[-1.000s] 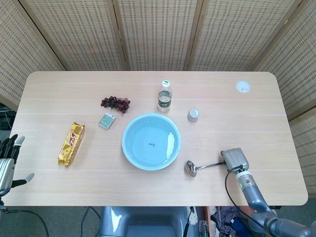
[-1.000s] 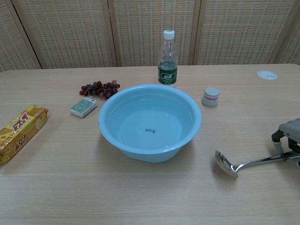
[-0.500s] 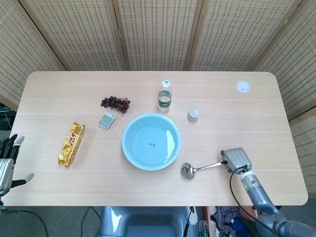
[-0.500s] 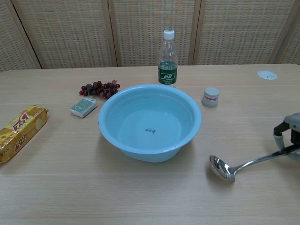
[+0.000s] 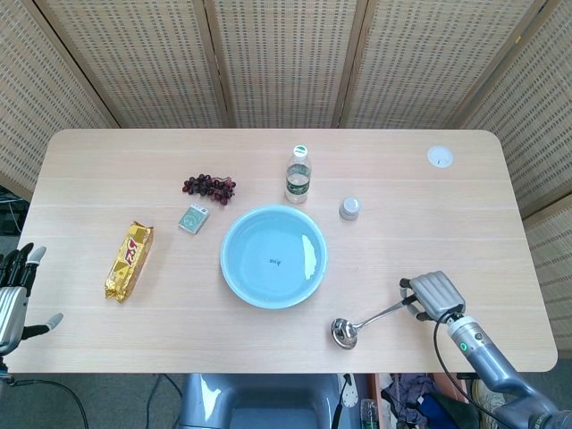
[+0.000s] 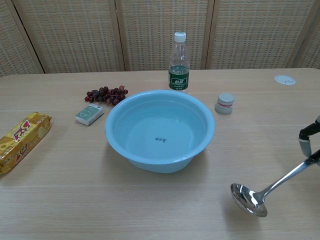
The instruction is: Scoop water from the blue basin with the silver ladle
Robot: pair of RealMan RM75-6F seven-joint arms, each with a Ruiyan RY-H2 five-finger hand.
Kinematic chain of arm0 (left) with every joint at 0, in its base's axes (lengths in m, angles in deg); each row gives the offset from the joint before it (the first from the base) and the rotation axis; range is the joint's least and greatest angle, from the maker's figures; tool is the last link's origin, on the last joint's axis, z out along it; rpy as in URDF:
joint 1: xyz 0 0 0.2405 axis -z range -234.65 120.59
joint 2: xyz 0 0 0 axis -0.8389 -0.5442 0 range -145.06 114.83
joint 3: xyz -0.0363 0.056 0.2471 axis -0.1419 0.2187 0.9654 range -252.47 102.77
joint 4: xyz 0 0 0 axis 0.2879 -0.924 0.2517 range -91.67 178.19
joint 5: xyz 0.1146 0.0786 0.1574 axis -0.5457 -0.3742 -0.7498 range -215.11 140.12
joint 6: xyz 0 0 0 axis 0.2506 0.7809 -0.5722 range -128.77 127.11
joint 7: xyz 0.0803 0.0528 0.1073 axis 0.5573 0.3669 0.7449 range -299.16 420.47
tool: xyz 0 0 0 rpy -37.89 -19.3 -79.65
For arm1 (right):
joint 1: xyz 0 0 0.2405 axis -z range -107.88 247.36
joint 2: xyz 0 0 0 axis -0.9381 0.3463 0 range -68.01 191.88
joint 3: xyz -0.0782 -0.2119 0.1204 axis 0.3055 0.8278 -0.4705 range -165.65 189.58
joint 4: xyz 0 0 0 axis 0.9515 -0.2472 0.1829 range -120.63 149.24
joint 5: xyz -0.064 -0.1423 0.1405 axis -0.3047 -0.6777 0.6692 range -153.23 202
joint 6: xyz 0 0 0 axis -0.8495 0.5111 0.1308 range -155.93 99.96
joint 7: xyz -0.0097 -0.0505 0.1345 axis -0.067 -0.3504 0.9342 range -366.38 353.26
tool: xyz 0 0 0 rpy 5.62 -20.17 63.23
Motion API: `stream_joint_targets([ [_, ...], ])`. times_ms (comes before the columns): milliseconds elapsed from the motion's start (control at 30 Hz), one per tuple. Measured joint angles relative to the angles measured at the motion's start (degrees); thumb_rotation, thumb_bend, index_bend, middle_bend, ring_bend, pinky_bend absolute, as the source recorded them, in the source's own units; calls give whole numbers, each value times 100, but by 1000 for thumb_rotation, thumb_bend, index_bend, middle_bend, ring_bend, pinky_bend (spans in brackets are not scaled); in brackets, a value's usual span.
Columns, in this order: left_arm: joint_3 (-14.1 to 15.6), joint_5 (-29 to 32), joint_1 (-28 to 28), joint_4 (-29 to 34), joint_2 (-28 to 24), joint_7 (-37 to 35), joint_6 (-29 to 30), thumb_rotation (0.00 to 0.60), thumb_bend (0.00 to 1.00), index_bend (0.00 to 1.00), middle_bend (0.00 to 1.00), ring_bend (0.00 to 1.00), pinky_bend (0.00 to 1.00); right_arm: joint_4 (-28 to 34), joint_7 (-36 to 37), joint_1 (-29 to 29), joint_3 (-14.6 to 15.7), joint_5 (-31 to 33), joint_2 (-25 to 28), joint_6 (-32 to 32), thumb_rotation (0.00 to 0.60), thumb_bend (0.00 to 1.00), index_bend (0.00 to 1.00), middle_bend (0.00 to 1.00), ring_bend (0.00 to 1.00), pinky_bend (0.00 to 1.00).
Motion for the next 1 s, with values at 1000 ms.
stream_joint_targets([
  [1000, -52, 103, 47, -5, -78, -185, -79, 600, 0, 0, 0, 0, 0, 1942, -1265, -656, -842, 1524, 950, -205, 600, 827, 758, 932, 925, 1000],
])
